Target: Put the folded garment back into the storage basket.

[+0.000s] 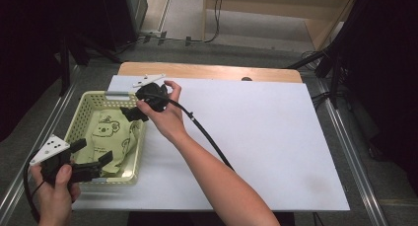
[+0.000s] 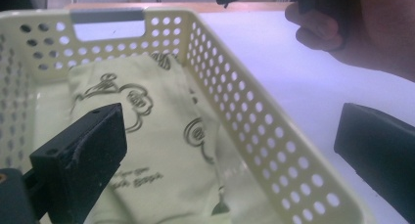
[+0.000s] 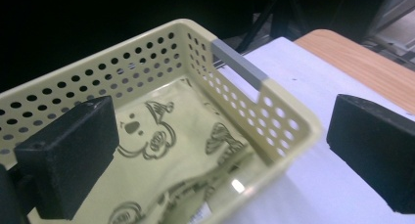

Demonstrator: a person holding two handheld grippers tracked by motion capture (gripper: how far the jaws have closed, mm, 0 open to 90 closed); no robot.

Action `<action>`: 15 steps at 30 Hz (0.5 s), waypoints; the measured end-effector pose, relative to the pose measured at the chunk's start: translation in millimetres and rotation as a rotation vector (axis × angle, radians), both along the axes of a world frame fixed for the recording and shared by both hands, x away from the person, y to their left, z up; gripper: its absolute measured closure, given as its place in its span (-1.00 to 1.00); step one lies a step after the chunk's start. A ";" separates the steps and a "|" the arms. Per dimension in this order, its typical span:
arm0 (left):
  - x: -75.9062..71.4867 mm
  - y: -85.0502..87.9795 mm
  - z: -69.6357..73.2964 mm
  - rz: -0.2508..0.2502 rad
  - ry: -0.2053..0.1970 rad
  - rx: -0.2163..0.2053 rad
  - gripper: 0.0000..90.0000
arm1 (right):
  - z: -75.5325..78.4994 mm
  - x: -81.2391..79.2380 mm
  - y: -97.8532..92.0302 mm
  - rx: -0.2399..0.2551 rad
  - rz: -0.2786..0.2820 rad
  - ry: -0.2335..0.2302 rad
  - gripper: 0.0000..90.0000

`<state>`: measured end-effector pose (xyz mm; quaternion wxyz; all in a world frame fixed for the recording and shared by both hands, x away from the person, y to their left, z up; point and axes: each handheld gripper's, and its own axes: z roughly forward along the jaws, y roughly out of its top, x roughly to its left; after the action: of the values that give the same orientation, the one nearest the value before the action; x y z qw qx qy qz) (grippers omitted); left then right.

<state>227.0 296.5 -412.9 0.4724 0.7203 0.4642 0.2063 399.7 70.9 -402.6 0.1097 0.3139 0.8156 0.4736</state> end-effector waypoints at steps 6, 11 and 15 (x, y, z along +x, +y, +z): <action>4.1 -21.2 4.4 -0.044 -0.024 -0.007 -1.00 | -1.8 -6.4 -33.3 0.017 -0.027 0.004 -1.00; 7.0 -42.1 6.8 -0.085 -0.037 -0.007 -1.00 | -1.3 -11.7 -58.4 0.024 -0.044 -0.005 -1.00; 9.1 -57.1 5.9 -0.110 -0.043 -0.011 -1.00 | -0.1 -16.5 -78.4 0.032 -0.061 -0.013 -1.00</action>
<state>236.1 239.5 -406.9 0.4969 0.7374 0.4148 0.1931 383.2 -7.5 -402.8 0.1247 0.3371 0.7973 0.4849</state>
